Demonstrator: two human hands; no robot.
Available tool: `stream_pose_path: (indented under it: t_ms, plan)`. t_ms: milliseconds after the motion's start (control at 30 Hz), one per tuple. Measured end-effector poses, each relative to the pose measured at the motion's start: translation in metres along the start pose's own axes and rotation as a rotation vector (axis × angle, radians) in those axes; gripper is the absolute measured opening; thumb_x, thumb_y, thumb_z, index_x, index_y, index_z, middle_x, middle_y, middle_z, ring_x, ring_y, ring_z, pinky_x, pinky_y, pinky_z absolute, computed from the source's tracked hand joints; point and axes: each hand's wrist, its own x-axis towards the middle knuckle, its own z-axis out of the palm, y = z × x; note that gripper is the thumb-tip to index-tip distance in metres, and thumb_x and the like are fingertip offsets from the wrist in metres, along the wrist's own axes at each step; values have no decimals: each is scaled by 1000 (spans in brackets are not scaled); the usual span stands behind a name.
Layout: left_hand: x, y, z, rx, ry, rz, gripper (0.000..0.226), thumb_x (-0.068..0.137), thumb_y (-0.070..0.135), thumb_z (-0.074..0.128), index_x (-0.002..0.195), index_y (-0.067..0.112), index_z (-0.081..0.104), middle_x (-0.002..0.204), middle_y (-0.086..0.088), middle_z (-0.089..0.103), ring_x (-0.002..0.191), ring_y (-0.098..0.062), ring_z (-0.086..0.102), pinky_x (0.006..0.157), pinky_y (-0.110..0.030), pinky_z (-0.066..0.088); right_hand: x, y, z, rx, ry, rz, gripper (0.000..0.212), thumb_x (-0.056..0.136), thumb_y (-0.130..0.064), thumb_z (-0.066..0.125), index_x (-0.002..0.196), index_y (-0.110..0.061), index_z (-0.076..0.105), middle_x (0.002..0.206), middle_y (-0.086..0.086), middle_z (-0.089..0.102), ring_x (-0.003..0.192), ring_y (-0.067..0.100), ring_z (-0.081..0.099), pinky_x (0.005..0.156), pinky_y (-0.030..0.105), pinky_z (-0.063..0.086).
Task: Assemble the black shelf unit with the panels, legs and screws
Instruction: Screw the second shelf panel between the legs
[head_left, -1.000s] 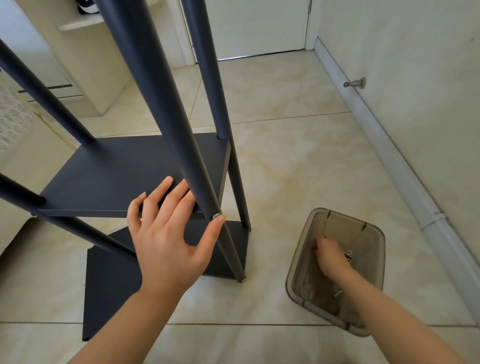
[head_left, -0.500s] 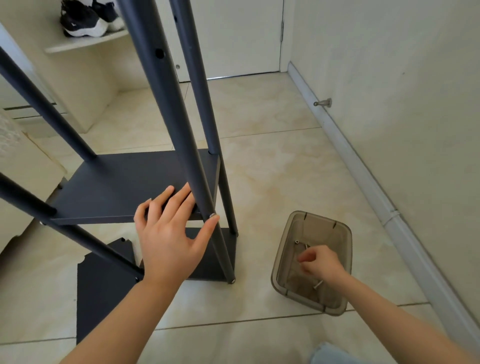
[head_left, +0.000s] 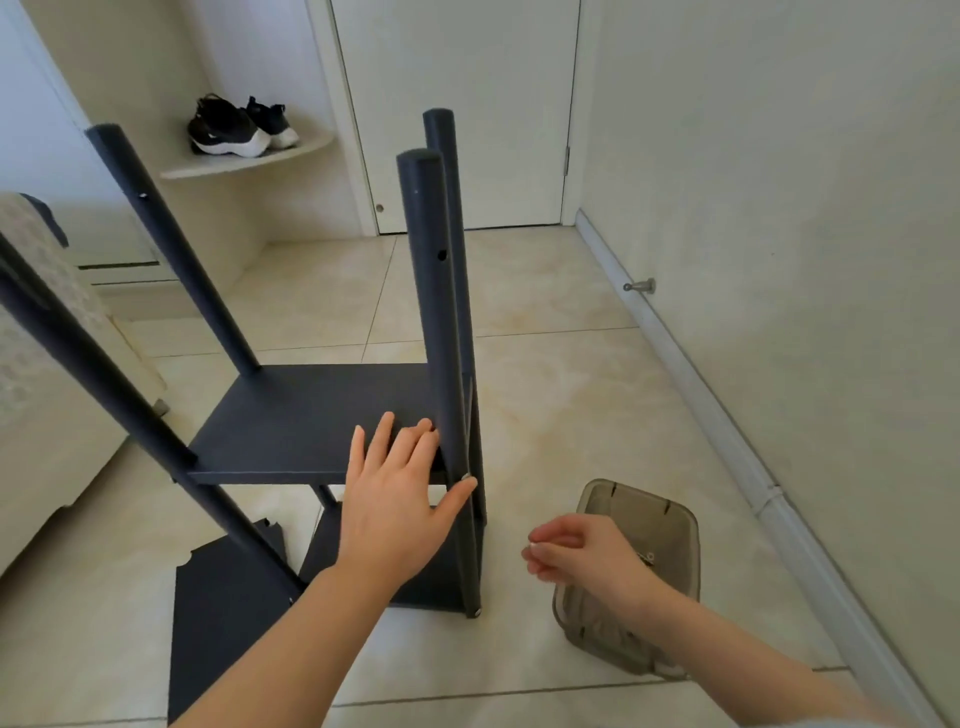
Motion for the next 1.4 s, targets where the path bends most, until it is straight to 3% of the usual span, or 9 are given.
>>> stream_pose_path:
  t_ms: [133, 300, 500, 733, 900, 1000, 1167, 1300, 1400]
  plan:
    - [5, 4, -11, 21, -126, -24, 73, 93, 73, 28, 150, 28, 36, 153, 8, 40, 154, -29, 11, 125, -47, 3, 5, -21, 23, 161, 22, 7, 12, 95, -10, 61, 105, -5, 66, 88, 8, 76, 84, 19, 74, 75, 27, 59]
    - [17, 5, -25, -1, -205, -30, 59, 91, 66, 48, 139, 32, 41, 140, 10, 46, 144, -25, 30, 124, -47, 16, 22, -31, 51, 281, 90, 17, 17, 102, -19, 49, 108, -8, 58, 91, 6, 76, 90, 18, 72, 83, 34, 57]
    - [24, -2, -28, -7, -258, 18, 66, 91, 67, 49, 144, 31, 35, 144, 8, 38, 153, -27, 7, 125, -52, 2, 33, -38, 75, 266, 157, -19, 20, 105, -23, 41, 108, -9, 55, 101, 10, 67, 98, 21, 66, 97, 39, 52]
    - [30, -2, -29, -8, -338, 27, 74, 93, 64, 47, 152, 29, 21, 157, 7, 22, 154, -30, 0, 122, -61, 2, 44, -40, 96, 230, 198, 10, 21, 105, -28, 37, 105, -14, 53, 107, 13, 60, 100, 26, 61, 96, 44, 52]
    - [43, 4, -40, 16, -451, 12, 81, 95, 64, 42, 158, 31, 4, 167, 4, 5, 152, -39, -7, 118, -68, 2, 43, -61, 100, 238, 206, 17, 19, 105, -27, 37, 108, -13, 50, 109, 12, 60, 101, 26, 61, 90, 38, 53]
    - [54, 6, -54, -9, -471, -28, 82, 95, 63, 44, 158, 27, 7, 166, 2, 14, 152, -43, -1, 117, -70, 6, 44, -76, 101, 302, 239, -5, 20, 105, -22, 37, 111, -8, 49, 106, 16, 61, 95, 27, 62, 84, 38, 52]
    - [68, -12, -76, -147, -378, -80, 60, 88, 65, 55, 132, 24, 50, 121, 4, 59, 134, -33, 41, 109, -64, 34, 42, -103, 109, 242, 256, -128, 20, 105, -19, 36, 111, -3, 47, 77, 8, 59, 68, 16, 55, 67, 30, 47]
    - [78, -38, -92, -347, -309, -171, 49, 75, 68, 66, 103, 27, 62, 87, 7, 66, 85, -17, 65, 83, -41, 58, 42, -126, 117, 118, 238, -216, 20, 106, -24, 34, 110, -7, 44, 70, 7, 60, 56, 9, 55, 57, 20, 44]
    - [82, -57, -110, -438, -273, -184, 40, 79, 59, 71, 101, 25, 67, 81, 9, 67, 72, -10, 65, 64, -27, 57, 40, -148, 125, 54, 218, -262, 18, 106, -25, 32, 109, -11, 41, 76, 10, 64, 57, 7, 57, 56, 16, 43]
